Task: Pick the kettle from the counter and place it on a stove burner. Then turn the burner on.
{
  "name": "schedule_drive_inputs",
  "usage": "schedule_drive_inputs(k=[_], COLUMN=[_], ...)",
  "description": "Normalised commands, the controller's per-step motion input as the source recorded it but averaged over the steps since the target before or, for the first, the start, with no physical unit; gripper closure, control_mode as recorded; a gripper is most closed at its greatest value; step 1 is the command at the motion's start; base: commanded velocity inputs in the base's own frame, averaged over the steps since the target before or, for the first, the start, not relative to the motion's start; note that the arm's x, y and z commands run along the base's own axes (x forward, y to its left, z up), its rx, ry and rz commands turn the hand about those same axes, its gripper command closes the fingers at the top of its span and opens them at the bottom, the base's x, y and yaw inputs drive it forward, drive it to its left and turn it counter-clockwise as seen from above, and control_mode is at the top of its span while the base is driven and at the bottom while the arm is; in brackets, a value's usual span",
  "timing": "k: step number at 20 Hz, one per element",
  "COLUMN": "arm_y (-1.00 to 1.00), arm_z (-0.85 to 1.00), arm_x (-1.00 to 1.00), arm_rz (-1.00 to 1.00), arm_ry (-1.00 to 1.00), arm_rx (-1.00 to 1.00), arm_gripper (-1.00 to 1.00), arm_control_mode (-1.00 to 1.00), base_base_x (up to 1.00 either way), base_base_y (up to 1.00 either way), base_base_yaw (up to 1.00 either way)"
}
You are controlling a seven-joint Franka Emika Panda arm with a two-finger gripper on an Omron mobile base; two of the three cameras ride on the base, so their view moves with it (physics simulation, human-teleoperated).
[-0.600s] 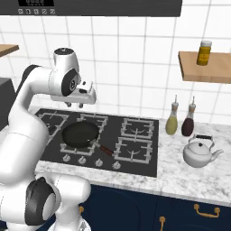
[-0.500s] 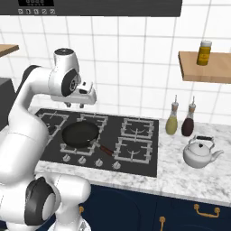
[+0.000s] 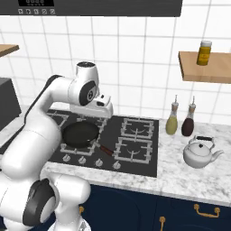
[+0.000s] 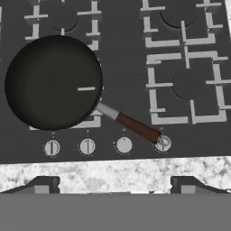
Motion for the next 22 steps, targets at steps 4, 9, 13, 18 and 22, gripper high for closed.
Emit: schedule_drive_inputs(k=[4,9,13,18,22], arm_y=[-1.00,-0.99,-0.91,-0.97,-0.97], arm_z=[-0.02,0.05,0.00,0.04,0.00], arm_x=[0.00,0.00,0.00,0.00,0.00], arm_rz=[-0.20,-0.40,-0.44,-0.42,-0.42], arm_ry=[-0.07,-0.06,-0.05,-0.02,-0.07], arm_rx=[0.00,0.00,0.00,0.00,0.00], arm_gripper=[-1.00,-1.00,-1.00,-1.00,-1.00], arm_control_mode=[-1.00,-1.00,-1.00,-1.00,-1.00], base_base_x=[0.00,0.00,0.00,0.00,0.00], base_base_y=[0.00,0.00,0.00,0.00,0.00], base_base_yaw=[0.00,0.00,0.00,0.00,0.00])
